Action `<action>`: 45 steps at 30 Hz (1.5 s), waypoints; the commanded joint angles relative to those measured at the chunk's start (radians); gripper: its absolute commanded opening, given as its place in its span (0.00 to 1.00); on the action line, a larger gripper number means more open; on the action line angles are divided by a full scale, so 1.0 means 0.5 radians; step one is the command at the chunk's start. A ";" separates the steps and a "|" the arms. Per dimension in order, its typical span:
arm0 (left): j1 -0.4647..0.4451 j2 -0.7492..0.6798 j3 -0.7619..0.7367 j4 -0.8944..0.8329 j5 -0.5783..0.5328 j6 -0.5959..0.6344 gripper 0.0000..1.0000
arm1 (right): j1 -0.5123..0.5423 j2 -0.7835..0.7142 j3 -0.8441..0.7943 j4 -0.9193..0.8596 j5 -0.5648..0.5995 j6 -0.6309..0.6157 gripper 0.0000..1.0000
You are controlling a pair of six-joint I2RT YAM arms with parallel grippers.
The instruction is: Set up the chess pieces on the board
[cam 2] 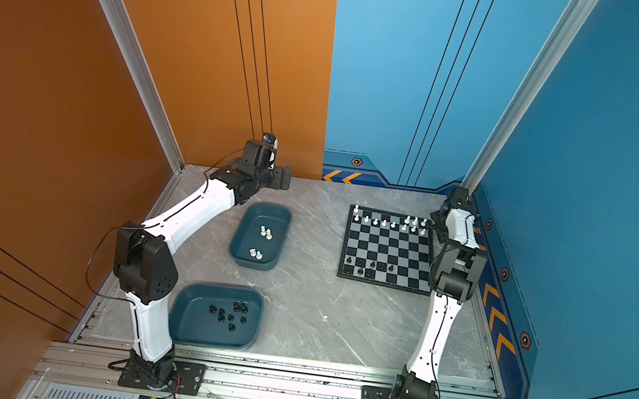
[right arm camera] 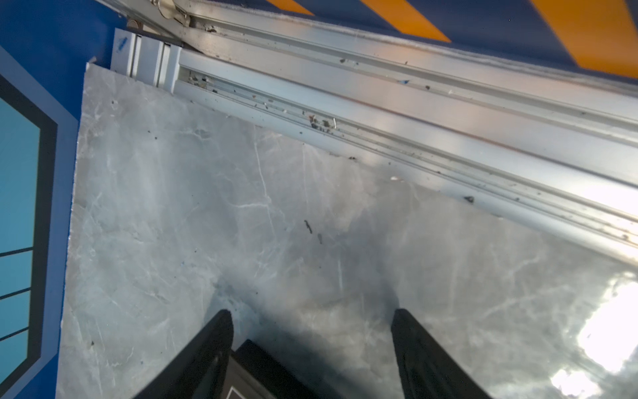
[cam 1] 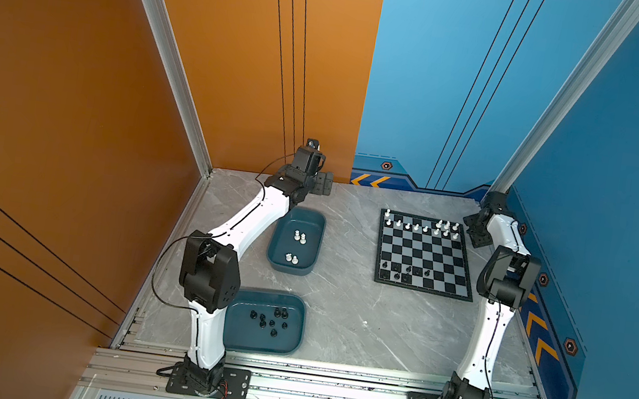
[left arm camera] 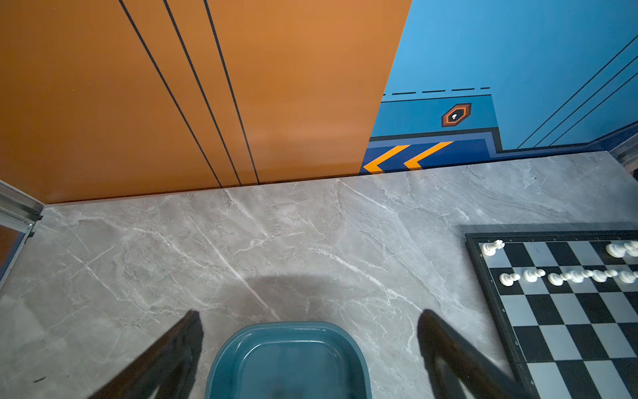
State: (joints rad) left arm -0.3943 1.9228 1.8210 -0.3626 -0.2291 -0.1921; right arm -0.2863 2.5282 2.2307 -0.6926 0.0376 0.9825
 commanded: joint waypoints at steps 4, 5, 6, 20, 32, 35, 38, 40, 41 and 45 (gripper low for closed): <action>-0.007 -0.059 -0.035 0.010 -0.020 -0.006 0.98 | -0.024 0.044 -0.016 -0.249 0.011 0.079 0.74; -0.005 -0.061 -0.037 0.010 -0.018 -0.006 0.98 | -0.023 0.041 -0.009 -0.274 0.005 0.077 0.73; -0.006 -0.062 -0.045 0.015 -0.017 -0.009 0.98 | -0.025 0.036 -0.022 -0.276 -0.009 0.075 0.73; 0.050 -0.157 -0.267 0.173 0.086 -0.044 0.98 | 0.028 -0.177 -0.398 -0.152 -0.125 0.101 0.73; 0.100 -0.279 -0.441 0.246 0.126 -0.044 0.98 | 0.080 -0.252 -0.557 -0.073 -0.224 0.133 0.73; 0.108 -0.323 -0.504 0.272 0.099 -0.052 0.98 | 0.087 -0.267 -0.597 -0.042 -0.254 0.138 0.73; 0.121 -0.370 -0.571 0.306 0.091 -0.057 0.98 | 0.097 -0.276 -0.622 -0.026 -0.277 0.136 0.73; 0.131 -0.397 -0.607 0.311 0.088 -0.059 0.98 | 0.107 -0.285 -0.646 -0.013 -0.284 0.139 0.73; 0.133 -0.409 -0.620 0.314 0.091 -0.057 0.98 | 0.110 -0.292 -0.665 0.002 -0.285 0.142 0.72; 0.150 -0.453 -0.672 0.319 0.102 -0.052 0.98 | 0.127 -0.316 -0.726 0.047 -0.302 0.155 0.72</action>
State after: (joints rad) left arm -0.3275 1.7367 1.5055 -0.2256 -0.1864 -0.2100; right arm -0.2596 2.3505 1.9247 -0.6083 -0.0319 1.0229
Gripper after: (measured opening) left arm 0.976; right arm 0.722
